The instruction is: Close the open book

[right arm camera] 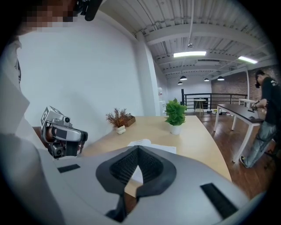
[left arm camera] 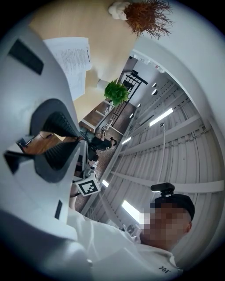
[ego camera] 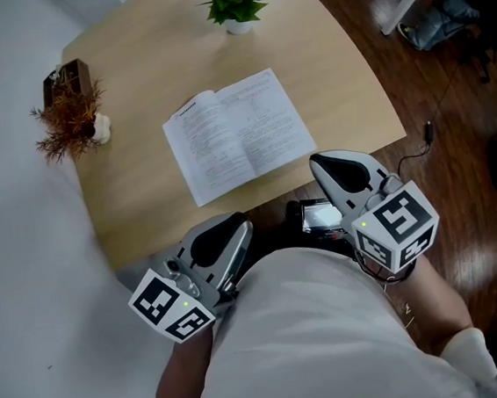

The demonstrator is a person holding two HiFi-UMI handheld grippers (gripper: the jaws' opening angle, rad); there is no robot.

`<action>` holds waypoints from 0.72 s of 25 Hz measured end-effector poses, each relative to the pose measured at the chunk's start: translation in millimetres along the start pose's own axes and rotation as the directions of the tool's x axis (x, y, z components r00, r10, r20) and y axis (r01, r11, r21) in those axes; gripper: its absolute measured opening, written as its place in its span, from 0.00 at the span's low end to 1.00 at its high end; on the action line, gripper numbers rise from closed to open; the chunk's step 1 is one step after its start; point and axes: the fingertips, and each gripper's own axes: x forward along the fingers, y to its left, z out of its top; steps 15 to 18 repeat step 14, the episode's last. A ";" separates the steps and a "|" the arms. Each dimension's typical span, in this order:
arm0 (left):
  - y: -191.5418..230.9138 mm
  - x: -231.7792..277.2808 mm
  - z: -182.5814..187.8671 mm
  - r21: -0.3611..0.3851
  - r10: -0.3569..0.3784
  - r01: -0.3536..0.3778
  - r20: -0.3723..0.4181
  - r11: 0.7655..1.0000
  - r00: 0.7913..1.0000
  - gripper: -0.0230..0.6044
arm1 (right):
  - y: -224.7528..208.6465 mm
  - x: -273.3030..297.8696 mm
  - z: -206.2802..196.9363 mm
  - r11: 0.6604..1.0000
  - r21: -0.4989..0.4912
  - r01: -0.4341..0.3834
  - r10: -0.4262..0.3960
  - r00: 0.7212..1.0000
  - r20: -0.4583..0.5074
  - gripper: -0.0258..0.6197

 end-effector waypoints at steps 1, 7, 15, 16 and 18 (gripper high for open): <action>-0.4 0.3 -1.0 0.000 0.000 0.000 -0.001 1.000 1.000 0.09 | -1.1 0.0 -0.2 1.000 -0.001 0.002 -0.002 1.000 0.001 0.04; -4.2 3.0 -7.1 -0.005 -0.002 0.002 -0.011 1.000 1.000 0.09 | -3.1 -1.5 -3.7 1.000 -0.008 0.002 -0.002 1.000 -0.003 0.04; -8.9 7.3 -8.7 -0.011 -0.003 0.003 -0.019 1.000 1.000 0.09 | -3.9 -5.0 -6.3 1.000 -0.010 -0.010 0.010 1.000 -0.009 0.04; -8.9 7.3 -8.7 -0.011 -0.003 0.003 -0.019 1.000 1.000 0.09 | -3.9 -5.0 -6.3 1.000 -0.010 -0.010 0.010 1.000 -0.009 0.04; -8.9 7.3 -8.7 -0.011 -0.003 0.003 -0.019 1.000 1.000 0.09 | -3.9 -5.0 -6.3 1.000 -0.010 -0.010 0.010 1.000 -0.009 0.04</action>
